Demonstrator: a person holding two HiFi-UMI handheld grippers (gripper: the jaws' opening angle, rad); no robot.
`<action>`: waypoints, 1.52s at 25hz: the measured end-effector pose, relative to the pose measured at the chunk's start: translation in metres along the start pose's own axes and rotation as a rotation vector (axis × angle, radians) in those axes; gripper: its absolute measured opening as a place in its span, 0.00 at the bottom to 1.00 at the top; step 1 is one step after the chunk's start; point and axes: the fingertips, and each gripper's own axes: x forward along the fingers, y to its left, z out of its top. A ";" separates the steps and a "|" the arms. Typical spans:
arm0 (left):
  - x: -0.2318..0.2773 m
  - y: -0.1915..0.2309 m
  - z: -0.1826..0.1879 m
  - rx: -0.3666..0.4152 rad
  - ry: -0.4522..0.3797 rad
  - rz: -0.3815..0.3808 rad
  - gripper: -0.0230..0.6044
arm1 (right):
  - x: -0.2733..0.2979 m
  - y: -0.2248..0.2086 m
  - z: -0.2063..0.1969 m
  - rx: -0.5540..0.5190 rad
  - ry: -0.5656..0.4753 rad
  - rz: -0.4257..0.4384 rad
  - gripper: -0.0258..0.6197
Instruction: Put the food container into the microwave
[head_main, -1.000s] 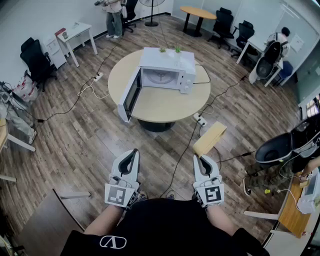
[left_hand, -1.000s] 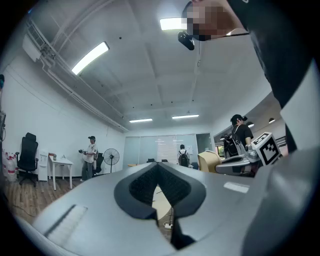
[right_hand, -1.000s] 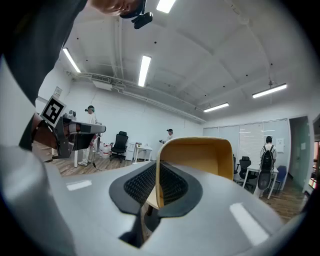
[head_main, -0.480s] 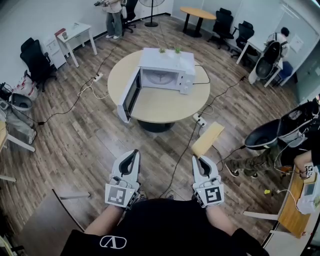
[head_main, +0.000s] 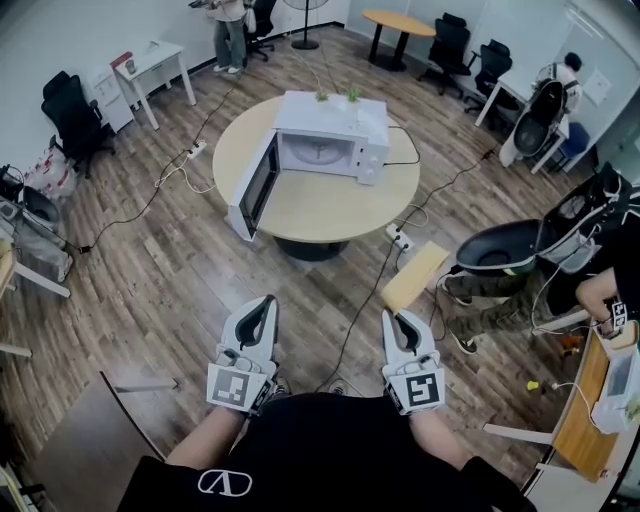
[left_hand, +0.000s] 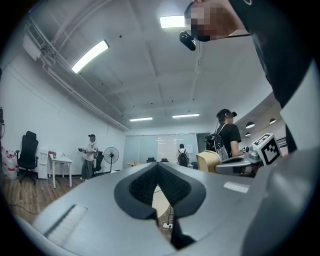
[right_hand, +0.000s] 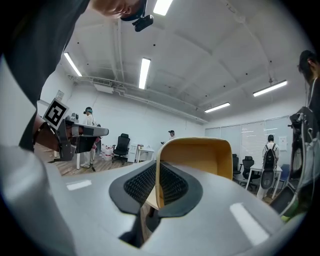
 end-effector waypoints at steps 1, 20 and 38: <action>0.003 -0.004 0.000 -0.003 0.001 0.002 0.04 | -0.001 -0.003 -0.002 -0.009 0.005 0.008 0.08; 0.066 -0.084 -0.037 0.052 0.121 0.045 0.04 | 0.018 -0.083 -0.044 0.042 -0.070 0.158 0.08; 0.238 0.084 -0.044 -0.005 0.045 -0.068 0.04 | 0.213 -0.119 -0.027 -0.018 -0.007 0.052 0.08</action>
